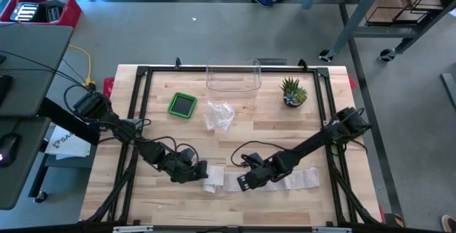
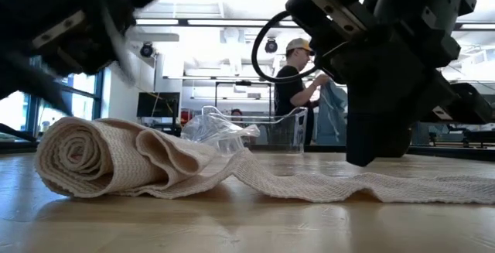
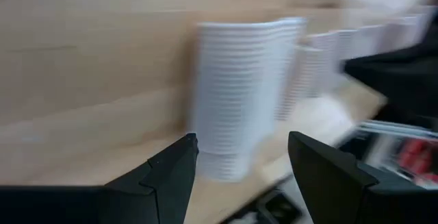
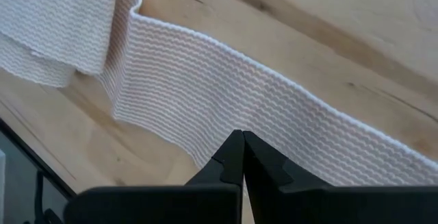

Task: Roll bandage
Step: Roll the bandage

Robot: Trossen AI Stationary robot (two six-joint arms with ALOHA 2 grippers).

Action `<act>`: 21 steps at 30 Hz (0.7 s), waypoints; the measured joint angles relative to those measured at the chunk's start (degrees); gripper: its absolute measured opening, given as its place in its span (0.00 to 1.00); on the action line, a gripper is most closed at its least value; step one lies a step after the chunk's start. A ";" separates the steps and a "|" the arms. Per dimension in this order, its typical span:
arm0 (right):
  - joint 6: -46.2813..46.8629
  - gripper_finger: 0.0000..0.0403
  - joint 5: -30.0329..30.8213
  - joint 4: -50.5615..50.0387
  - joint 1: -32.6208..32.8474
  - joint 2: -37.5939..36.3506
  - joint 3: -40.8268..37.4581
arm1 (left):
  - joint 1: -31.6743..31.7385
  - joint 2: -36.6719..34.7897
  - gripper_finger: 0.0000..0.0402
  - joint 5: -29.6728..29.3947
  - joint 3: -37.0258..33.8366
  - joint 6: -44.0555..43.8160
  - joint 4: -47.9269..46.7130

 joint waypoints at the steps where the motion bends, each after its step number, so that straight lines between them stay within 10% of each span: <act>1: -0.20 0.00 -0.01 -0.01 -0.14 0.00 0.00 | -0.02 0.46 0.55 0.62 -0.04 -0.73 -0.48; 21: -1.68 0.00 -0.88 1.22 -0.32 0.00 -0.02 | 2.01 8.36 0.55 3.48 0.00 -2.66 9.71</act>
